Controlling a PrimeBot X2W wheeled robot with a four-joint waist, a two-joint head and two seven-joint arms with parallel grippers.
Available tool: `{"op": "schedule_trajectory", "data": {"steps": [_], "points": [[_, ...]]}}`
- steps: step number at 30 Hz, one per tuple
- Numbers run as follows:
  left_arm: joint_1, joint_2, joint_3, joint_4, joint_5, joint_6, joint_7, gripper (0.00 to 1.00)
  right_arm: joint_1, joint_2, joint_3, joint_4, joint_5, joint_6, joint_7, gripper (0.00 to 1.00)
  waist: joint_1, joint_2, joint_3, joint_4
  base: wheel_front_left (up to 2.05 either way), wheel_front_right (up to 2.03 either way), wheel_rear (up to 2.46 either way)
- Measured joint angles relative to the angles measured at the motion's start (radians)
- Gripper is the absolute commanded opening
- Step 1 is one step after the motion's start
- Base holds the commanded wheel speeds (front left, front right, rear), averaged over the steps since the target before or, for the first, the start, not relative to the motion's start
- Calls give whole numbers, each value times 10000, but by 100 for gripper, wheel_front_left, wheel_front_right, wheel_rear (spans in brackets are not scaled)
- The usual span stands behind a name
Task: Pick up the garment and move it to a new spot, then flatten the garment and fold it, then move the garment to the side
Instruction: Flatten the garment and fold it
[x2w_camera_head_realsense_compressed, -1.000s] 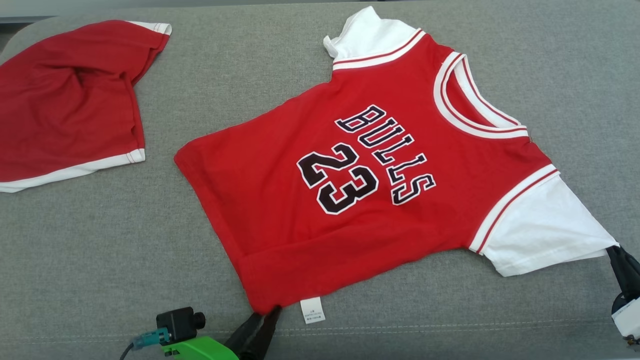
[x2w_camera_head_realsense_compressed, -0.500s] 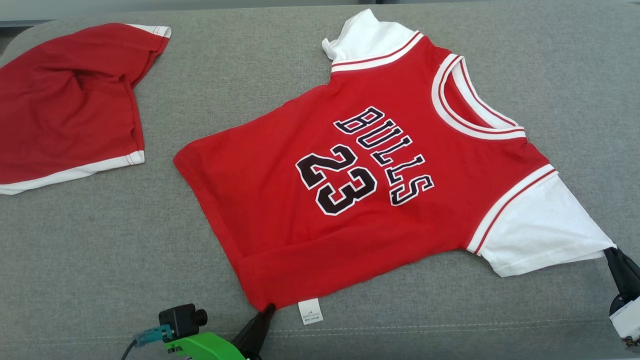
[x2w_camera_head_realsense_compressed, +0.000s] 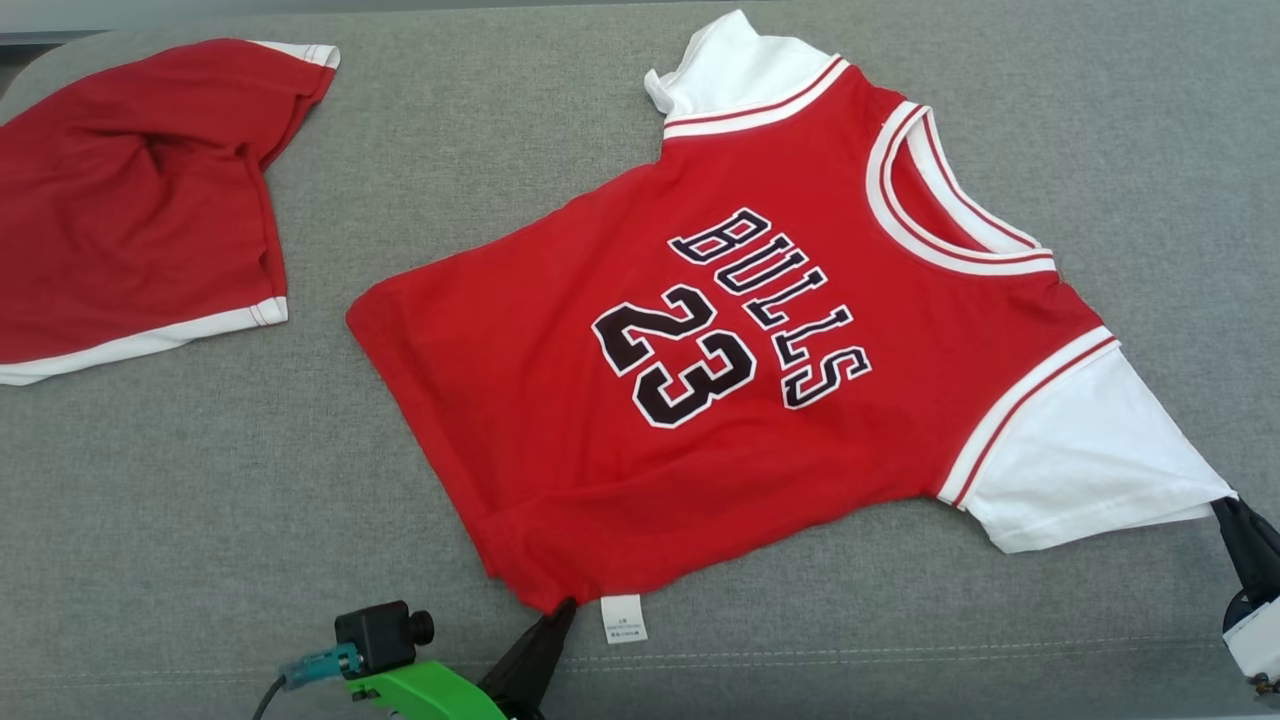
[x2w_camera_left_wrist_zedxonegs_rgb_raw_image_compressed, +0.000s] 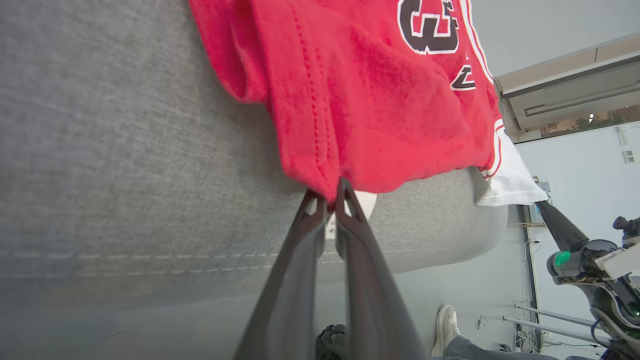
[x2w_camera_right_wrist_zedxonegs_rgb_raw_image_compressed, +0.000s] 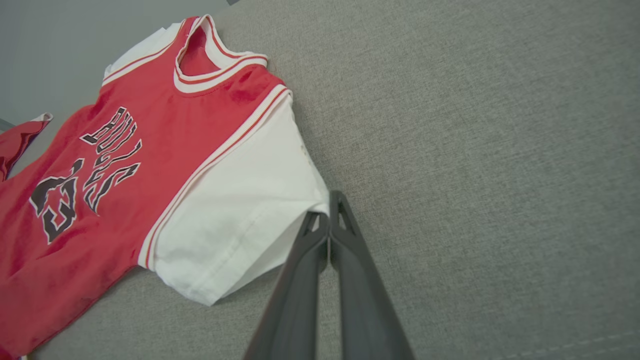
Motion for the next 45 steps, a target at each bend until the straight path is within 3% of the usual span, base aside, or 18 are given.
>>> {"op": "schedule_trajectory", "data": {"steps": [20, 33, 45], "points": [[757, 825, 117, -619, -219, -40, 2, 0, 106, -4, 8, 180, -2, 2, -88, 0, 0, 0, 103, 330, 0, 0, 0], [1261, 535, 36, -430, -575, -42, 2, 0, 237, -33, 136, 395, 0, 33, 17, 0, 0, 0, -206, 530, 0, 0, 0], [1551, 65, -81, -767, -1850, -82, 573, 0, 445, -527, -119, 121, 100, 96, 178, 0, 0, 0, -268, 436, 0, 0, 0]]}}
